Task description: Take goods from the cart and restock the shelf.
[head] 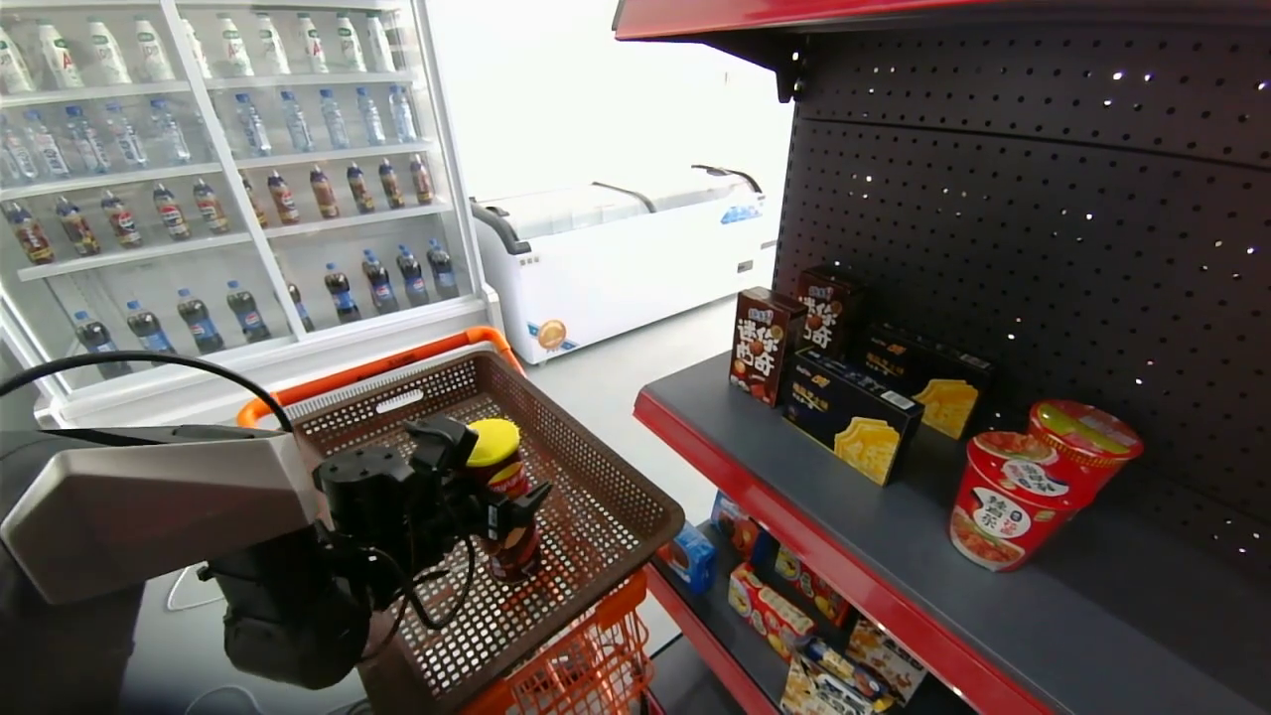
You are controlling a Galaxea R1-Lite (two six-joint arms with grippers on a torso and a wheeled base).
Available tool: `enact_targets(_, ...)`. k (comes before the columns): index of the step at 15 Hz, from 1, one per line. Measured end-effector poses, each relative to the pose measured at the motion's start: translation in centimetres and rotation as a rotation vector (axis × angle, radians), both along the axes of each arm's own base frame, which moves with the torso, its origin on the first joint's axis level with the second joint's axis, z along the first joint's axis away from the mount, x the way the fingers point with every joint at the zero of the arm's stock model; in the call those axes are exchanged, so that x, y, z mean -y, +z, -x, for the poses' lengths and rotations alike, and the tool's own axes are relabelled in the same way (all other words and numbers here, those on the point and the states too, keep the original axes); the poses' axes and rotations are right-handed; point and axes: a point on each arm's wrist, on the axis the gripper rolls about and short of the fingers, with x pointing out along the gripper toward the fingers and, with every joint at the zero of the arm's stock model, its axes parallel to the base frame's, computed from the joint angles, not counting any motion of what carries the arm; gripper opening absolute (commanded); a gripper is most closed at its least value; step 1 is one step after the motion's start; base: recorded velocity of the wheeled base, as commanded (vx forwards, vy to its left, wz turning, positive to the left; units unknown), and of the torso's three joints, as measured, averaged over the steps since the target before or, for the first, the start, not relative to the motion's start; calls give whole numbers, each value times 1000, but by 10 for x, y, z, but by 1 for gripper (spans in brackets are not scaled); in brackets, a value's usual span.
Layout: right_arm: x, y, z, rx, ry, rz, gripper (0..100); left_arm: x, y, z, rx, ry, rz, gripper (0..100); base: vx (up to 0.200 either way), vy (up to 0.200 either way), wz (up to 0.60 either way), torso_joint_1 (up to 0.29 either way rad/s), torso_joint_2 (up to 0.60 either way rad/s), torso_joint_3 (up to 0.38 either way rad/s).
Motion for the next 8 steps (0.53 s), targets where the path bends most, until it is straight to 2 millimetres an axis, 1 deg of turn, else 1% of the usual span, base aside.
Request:
enact_targets(3,0,0,0,0,0,0,100,4,-15,-15,-1,-4,-7,100,0,0,0,0,0,0)
enact_targets(4,0,0,0,0,0,0,100,5,-18,-17,-3,-8,-5,0,0,0,0,0,0,0)
enact_targets(6,0,0,0,0,0,0,100,8,-19,-21,8,-12,-3,0,0,0,0,0,0,0)
enact_targets(8,0,0,0,0,0,0,100,9,-17,-22,13,-11,-3,0,0,0,0,0,0,0)
